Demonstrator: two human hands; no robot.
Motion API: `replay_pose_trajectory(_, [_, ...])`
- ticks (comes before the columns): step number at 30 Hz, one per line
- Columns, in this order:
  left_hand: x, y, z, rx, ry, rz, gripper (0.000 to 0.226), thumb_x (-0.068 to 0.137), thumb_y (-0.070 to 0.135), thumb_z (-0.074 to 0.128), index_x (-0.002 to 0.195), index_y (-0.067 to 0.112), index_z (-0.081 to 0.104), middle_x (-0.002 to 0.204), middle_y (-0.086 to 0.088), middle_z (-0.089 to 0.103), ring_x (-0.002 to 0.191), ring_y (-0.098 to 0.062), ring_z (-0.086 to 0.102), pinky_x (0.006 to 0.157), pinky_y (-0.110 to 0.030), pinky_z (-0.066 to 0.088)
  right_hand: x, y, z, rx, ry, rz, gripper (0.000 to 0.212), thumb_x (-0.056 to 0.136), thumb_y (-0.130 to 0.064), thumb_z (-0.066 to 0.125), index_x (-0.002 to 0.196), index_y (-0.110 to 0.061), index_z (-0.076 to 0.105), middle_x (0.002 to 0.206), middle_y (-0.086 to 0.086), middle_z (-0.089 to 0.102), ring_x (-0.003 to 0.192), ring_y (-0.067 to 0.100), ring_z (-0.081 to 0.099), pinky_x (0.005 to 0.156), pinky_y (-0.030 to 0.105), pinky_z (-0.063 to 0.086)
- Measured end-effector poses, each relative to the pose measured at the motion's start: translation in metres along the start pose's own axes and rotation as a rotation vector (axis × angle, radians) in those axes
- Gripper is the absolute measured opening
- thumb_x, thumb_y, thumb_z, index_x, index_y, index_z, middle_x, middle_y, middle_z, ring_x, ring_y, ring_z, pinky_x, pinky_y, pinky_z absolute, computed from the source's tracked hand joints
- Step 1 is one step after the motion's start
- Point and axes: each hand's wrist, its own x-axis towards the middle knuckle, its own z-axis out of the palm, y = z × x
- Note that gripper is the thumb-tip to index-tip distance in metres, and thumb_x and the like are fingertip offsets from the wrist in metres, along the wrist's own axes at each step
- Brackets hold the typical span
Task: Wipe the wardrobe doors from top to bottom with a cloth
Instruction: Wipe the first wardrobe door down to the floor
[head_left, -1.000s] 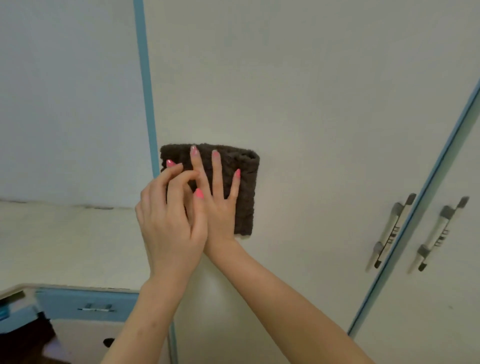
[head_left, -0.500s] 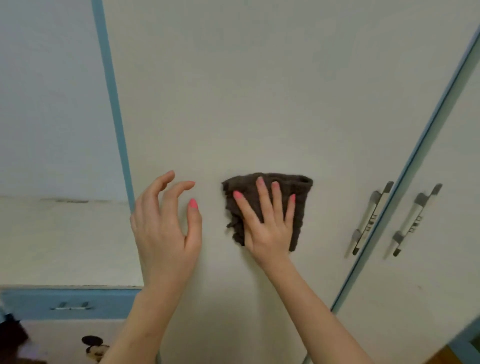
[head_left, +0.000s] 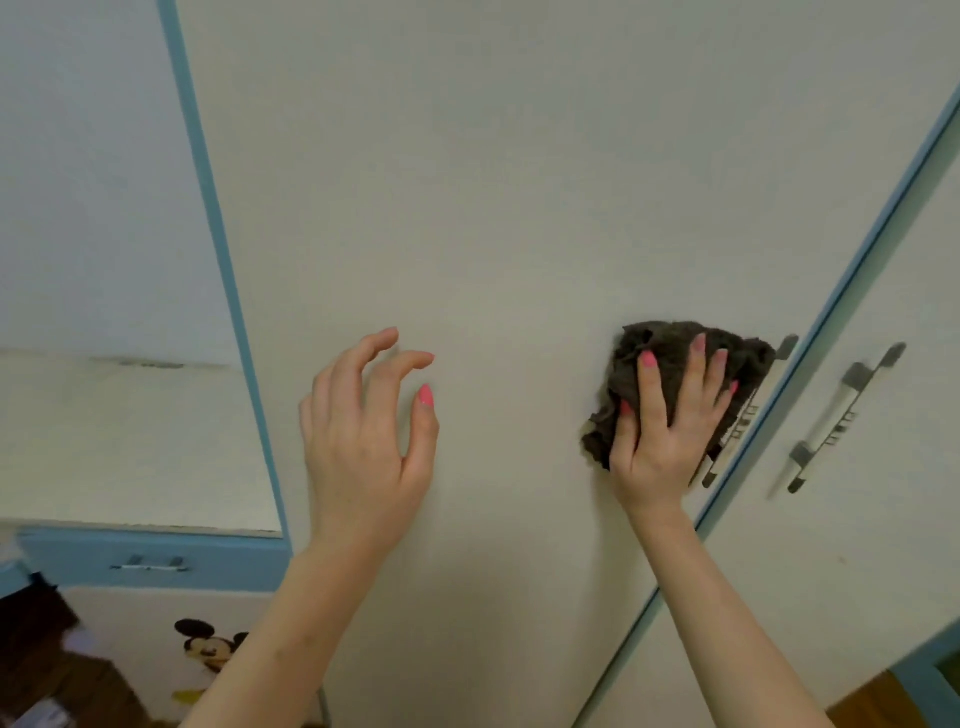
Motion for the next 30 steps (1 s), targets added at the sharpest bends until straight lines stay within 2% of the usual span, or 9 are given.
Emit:
replay_pose_trajectory(3, [-0.002,-0.003,0.002,-0.003,0.009,-0.014,0.026,0.09,0.021,0.047,0.111,0.014,0.06,0.123,-0.01,0.057,0.113,-0.023,0.048,0.093,-0.024,0.027,-0.042,0.005,-0.001,-0.032,-0.091,-0.06,0.052,0.099,-0.027,0.034,0.148,-0.039,0.02,0.159,-0.003,0.001,0.146,0.025,0.001,0.117,0.05,0.002])
replay_pose_trajectory(7, [-0.013,-0.006,0.003,0.002,0.008,-0.023,0.026,0.09,0.021,0.046,0.112,0.016,0.058,0.124,-0.009,0.056,0.113,-0.021,0.047,0.094,-0.028,0.031,-0.104,0.023,-0.011,-0.16,-0.265,-0.194,0.047,0.101,-0.032,0.028,0.147,-0.038,0.02,0.159,0.001,0.0,0.146,0.029,0.0,0.115,0.051,0.004])
replay_pose_trajectory(9, [-0.018,-0.008,0.006,0.008,-0.003,-0.019,0.026,0.091,0.022,0.045,0.112,0.016,0.059,0.124,-0.009,0.056,0.113,-0.021,0.048,0.094,-0.03,0.032,-0.121,0.031,-0.015,-0.203,-0.324,-0.208,0.048,0.102,-0.035,0.025,0.149,-0.038,0.014,0.159,0.002,-0.001,0.146,0.029,0.0,0.116,0.05,0.003])
replay_pose_trajectory(14, [-0.034,-0.014,0.016,-0.001,-0.042,0.032,0.025,0.091,0.021,0.043,0.113,0.017,0.056,0.122,-0.011,0.057,0.112,-0.026,0.052,0.096,-0.031,0.032,-0.117,0.038,-0.021,-0.235,-0.381,-0.275,0.05,0.102,-0.041,0.023,0.149,-0.038,0.008,0.159,0.003,-0.003,0.146,0.029,-0.002,0.116,0.049,0.0])
replay_pose_trajectory(16, [-0.041,-0.019,0.019,-0.021,-0.035,0.022,0.025,0.092,0.022,0.043,0.113,0.018,0.055,0.122,-0.012,0.057,0.112,-0.027,0.053,0.096,-0.034,0.034,-0.112,0.028,-0.021,-0.196,-0.375,-0.228,0.05,0.102,-0.042,0.023,0.149,-0.039,0.008,0.159,0.002,-0.004,0.146,0.029,-0.003,0.115,0.051,-0.002])
replay_pose_trajectory(20, [-0.057,-0.03,0.024,-0.082,-0.013,-0.058,0.026,0.094,0.024,0.04,0.113,0.017,0.056,0.123,-0.01,0.056,0.114,-0.022,0.048,0.096,-0.038,0.038,-0.101,-0.018,-0.002,-0.11,-0.325,-0.125,0.051,0.102,-0.038,0.027,0.15,-0.037,0.008,0.159,0.002,-0.007,0.145,0.033,-0.007,0.112,0.058,-0.003])
replay_pose_trajectory(24, [-0.07,-0.048,0.023,-0.066,-0.005,-0.104,0.027,0.095,0.025,0.039,0.115,0.016,0.055,0.125,-0.011,0.055,0.116,-0.02,0.046,0.1,-0.03,0.033,-0.103,-0.087,0.036,-0.133,-0.292,-0.273,0.065,0.095,-0.03,0.046,0.15,-0.035,0.012,0.159,0.005,-0.003,0.145,0.033,0.001,0.113,0.06,0.003])
replay_pose_trajectory(27, [-0.076,-0.059,0.017,-0.058,0.01,-0.132,0.028,0.096,0.027,0.037,0.115,0.016,0.055,0.127,-0.009,0.054,0.117,-0.016,0.044,0.1,-0.024,0.031,-0.107,-0.144,0.064,-0.13,-0.242,-0.279,0.062,0.092,-0.033,0.054,0.146,-0.035,0.025,0.158,0.004,0.01,0.145,0.029,0.009,0.114,0.058,0.007])
replay_pose_trajectory(30, [-0.084,-0.072,0.009,-0.012,0.017,-0.14,0.027,0.096,0.028,0.037,0.116,0.018,0.053,0.132,-0.006,0.047,0.12,-0.012,0.04,0.101,-0.024,0.03,-0.111,-0.192,0.086,-0.087,-0.212,-0.187,0.046,0.097,-0.043,0.043,0.141,-0.034,0.035,0.15,0.003,0.029,0.145,0.027,0.012,0.113,0.057,0.013])
